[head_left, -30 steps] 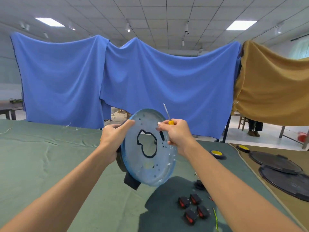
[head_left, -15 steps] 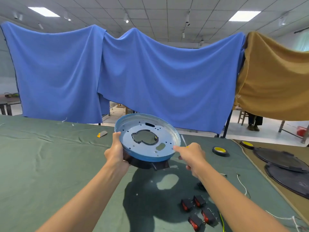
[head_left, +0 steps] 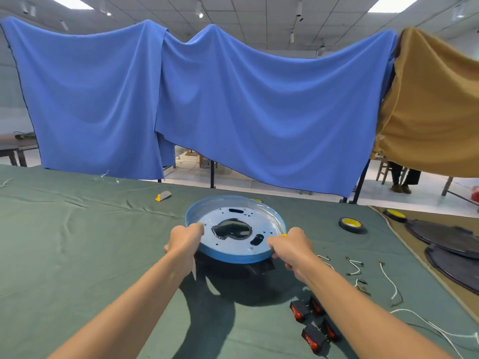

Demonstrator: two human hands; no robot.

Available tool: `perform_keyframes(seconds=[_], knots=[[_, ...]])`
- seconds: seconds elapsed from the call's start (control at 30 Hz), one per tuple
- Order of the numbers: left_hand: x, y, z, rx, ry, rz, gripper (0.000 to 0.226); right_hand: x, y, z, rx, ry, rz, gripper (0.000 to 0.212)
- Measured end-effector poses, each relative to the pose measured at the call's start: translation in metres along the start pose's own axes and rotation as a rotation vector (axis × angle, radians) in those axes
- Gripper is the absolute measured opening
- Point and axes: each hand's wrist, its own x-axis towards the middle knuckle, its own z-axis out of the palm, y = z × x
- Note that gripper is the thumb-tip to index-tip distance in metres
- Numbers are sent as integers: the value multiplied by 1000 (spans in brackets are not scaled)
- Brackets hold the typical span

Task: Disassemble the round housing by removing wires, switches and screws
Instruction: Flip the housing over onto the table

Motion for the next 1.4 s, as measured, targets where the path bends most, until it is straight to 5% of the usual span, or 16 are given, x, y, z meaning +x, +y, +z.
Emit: perform_keyframes(seconds=[0.17,0.37,0.6,0.83,1.0,1.1,1.3,1.4], knots=[[9,-10,-16,201,13,43,16,7,2,-1,-96,33,-2,30],[21,-4,-20,246,-30,206,39,-12,6,8,-554,143,-173,42],[29,1,-21,256,-64,226,55,3,7,5,-492,113,-193,19],[26,0,-27,463,-60,460,60,35,0,-17,-364,-50,-267,17],[31,1,-38,920,-157,896,41,11,4,-5,-396,365,-248,38],[30,-3,-40,928,-222,825,39,-10,9,11,-370,206,-190,47],[10,-8,-40,1103,-10,918,31,-8,11,17,-258,28,-114,11],[3,-5,-49,1172,-89,1006,33,9,4,-2,-232,-82,-175,13]])
